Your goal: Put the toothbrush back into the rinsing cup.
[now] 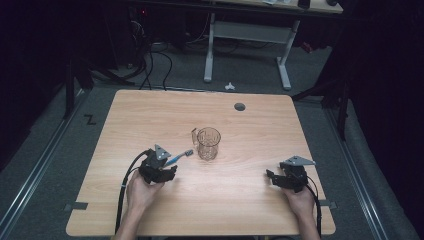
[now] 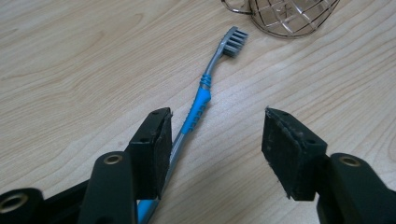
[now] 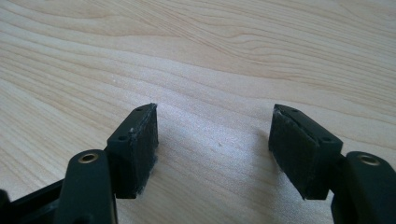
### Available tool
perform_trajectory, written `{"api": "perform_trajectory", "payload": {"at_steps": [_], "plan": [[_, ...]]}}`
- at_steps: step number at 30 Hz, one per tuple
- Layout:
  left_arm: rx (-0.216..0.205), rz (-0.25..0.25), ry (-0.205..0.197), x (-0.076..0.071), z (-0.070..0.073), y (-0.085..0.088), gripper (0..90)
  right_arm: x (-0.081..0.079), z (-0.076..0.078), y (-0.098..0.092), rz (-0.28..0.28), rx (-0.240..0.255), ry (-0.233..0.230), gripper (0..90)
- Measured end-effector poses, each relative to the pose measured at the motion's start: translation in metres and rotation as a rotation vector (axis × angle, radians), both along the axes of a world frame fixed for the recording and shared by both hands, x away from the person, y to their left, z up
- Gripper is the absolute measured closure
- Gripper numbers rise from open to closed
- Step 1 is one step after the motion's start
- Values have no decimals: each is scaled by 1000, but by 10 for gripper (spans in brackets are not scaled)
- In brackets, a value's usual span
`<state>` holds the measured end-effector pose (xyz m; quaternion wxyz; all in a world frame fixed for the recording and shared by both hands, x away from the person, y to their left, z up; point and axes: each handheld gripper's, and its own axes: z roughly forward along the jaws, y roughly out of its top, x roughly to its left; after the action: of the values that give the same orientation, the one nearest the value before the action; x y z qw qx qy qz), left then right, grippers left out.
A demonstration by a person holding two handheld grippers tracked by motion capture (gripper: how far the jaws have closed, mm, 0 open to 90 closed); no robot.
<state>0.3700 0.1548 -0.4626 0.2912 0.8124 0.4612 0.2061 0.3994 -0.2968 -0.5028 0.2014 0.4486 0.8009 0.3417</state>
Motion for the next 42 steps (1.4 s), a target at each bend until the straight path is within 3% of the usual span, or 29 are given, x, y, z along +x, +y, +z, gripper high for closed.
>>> {"api": "perform_trajectory", "payload": {"at_steps": [13,21,25,32,42], "plan": [[15,-26,39,17,7,-3,513,0,0,0,-1,0,0,334],[55,-29,70,30,8,-5,518,0,0,0,-1,0,0,334],[83,-38,95,35,7,-7,546,0,0,0,-1,0,0,334],[88,-54,133,45,4,-12,582,0,0,0,-1,0,0,335],[129,-63,193,58,-1,-20,608,0,0,0,0,0,-1,334]]}}
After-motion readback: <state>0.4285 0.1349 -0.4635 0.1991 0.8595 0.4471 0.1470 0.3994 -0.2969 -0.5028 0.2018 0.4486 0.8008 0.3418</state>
